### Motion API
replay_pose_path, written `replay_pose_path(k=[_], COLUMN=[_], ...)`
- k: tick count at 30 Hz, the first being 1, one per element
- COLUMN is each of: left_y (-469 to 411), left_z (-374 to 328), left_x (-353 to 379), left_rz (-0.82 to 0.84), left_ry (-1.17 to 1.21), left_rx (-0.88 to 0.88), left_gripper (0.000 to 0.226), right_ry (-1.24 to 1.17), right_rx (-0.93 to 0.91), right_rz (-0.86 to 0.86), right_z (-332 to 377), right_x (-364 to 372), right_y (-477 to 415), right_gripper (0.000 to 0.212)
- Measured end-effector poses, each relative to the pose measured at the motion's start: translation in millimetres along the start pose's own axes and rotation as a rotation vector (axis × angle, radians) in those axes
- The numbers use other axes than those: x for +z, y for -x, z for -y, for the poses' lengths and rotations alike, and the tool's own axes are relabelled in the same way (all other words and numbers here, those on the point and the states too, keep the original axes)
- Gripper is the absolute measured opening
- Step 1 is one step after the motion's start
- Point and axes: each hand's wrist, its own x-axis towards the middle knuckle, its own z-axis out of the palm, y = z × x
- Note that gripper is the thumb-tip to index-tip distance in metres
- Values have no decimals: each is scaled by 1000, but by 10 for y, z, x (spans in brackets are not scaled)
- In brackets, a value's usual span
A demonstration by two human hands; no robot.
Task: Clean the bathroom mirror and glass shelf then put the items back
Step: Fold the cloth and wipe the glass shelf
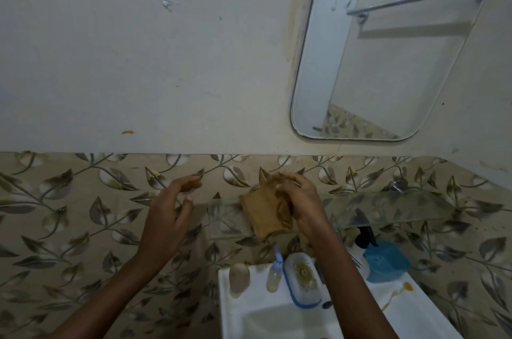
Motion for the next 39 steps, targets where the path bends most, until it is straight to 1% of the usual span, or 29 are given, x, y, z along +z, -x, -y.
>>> replay_pose_path(k=[2, 6, 8, 10, 11, 13, 14, 15, 17, 20, 22, 24, 28, 33, 36, 37, 39], left_y=[11, -9, -27, -27, -22, -4, 5, 12, 24, 36, 34, 23, -6, -36, -59, -73, -100], left_z=[43, 61, 53, 59, 66, 89, 97, 110, 130, 152, 166, 166, 158, 179, 175, 167, 154], left_x=[16, 54, 66, 62, 55, 38, 30, 20, 5, -15, -25, -34, -29, 38, 98, 120, 158], left_rz=[25, 39, 38, 37, 37, 36, 36, 38, 43, 46, 39, 32, 25, 36, 43, 50, 63], left_ry=[-14, -41, -50, -53, -51, -45, -44, -46, -48, -47, -59, -70, -67, -26, -17, -9, 4], left_rx=[-1, -3, 11, 25, 28, 28, 29, 30, 29, 8, -3, -3, 6, 5, -1, 5, 22], left_gripper=[32, 32, 32, 31, 31, 35, 37, 39, 40, 38, 34, 32, 32, 32, 32, 33, 36], right_ry=[185, 533, 690, 802, 861, 972, 1005, 1018, 1013, 1045, 1051, 1057, 1124, 1217, 1163, 1139, 1122], right_rx=[-106, -362, -428, -383, -356, -377, -396, -410, -433, -466, -489, -580, -673, -819, -972, -1017, -1057], right_rz=[-54, -75, -65, 28, 59, 55, 60, 79, 142, 232, 242, 181, 142, 171, 212, 225, 255], right_z=[-65, -217, -294, -368, -397, -448, -471, -484, -473, -441, -448, -516, -610, -656, -791, -811, -797], right_x=[-139, -166, -106, -11, 41, 145, 204, 276, 448, 735, 909, 1021, 985, 745, 563, 486, 315], right_y=[-43, -34, -10, 61, 116, 201, 231, 260, 325, 400, 445, 487, 522, 608, 566, 551, 560], right_gripper=[22, 25, 29, 45, 58, 84, 89, 90, 83, 53, 47, 40, 38, 39, 39, 36, 34])
